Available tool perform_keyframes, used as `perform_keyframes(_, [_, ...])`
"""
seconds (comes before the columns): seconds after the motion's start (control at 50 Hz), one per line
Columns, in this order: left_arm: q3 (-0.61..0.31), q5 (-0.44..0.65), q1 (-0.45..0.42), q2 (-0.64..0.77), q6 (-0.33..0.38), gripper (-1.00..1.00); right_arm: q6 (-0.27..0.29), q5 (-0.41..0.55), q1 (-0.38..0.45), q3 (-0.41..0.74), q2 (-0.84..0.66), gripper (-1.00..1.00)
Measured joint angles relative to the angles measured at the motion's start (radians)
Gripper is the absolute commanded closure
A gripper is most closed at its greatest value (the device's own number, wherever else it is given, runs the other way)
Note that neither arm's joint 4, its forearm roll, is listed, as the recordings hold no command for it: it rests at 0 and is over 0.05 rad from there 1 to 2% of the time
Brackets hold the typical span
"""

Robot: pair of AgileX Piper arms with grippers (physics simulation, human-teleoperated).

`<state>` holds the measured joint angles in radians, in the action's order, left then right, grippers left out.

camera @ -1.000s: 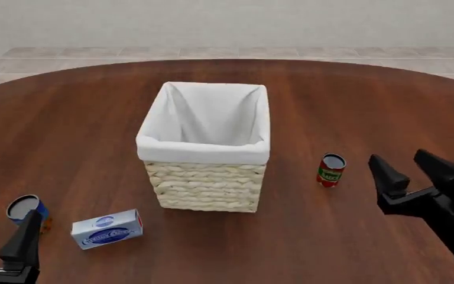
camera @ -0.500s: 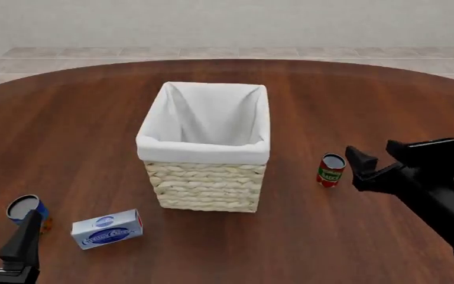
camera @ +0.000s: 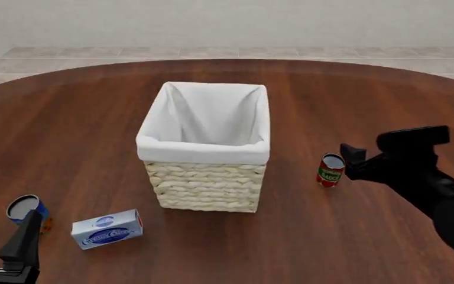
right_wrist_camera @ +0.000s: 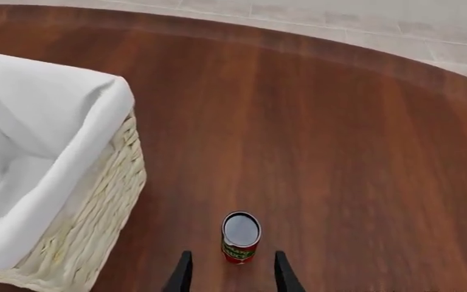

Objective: Pick up the tomato sauce, and put it in the basket.

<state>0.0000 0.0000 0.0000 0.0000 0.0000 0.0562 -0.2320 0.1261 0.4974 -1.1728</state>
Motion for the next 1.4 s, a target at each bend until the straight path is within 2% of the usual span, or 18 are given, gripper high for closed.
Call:
perform_keyframes(0.72, [0.0,0.0,0.0,0.0,0.0,-1.0,0.012,-0.07,-0.019,0.061,-0.211,-1.0])
perform_keyframes(1.4, [0.0,0.0,0.0,0.0,0.0,-1.0,-0.002,-0.165,-0.026,0.097,-0.407,-1.0])
